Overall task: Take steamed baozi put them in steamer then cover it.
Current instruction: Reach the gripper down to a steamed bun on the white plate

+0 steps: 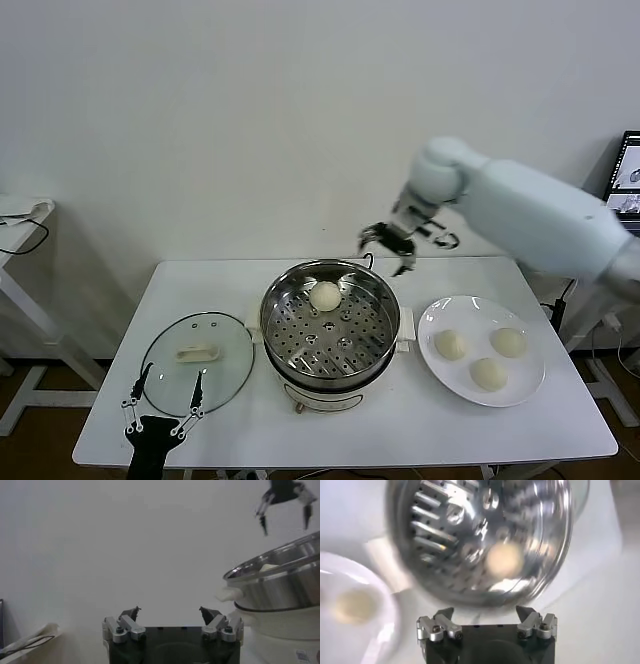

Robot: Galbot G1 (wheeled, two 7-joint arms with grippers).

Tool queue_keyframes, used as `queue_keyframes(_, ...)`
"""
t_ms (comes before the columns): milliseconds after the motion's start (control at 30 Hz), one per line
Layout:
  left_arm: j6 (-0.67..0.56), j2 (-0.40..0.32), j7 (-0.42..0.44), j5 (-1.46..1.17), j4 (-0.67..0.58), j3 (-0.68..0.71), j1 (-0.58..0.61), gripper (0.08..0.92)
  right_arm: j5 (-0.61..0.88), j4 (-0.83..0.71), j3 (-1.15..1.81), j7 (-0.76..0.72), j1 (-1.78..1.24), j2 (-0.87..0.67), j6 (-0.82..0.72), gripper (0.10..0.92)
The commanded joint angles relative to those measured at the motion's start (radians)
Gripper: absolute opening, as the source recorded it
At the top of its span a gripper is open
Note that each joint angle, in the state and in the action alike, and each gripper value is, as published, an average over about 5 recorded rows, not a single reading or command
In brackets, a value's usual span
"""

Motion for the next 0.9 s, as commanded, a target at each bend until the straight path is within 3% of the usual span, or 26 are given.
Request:
queue_keyframes(33, -0.003, -0.001, 0.0, 0.002, -0.002, 0.002, 0.003, 0.823, 0.182, -0.096, -0.08, 0.002, -0.071, -0.191, -0.236, 0.823)
queue_keyframes(900, -0.015, -0.005, -0.001, 0.006, 0.022, 0.001, 0.011, 0.823, 0.103, -0.175, -0.005, 0.17, -0.349, -0.078, -0.245, 0.823)
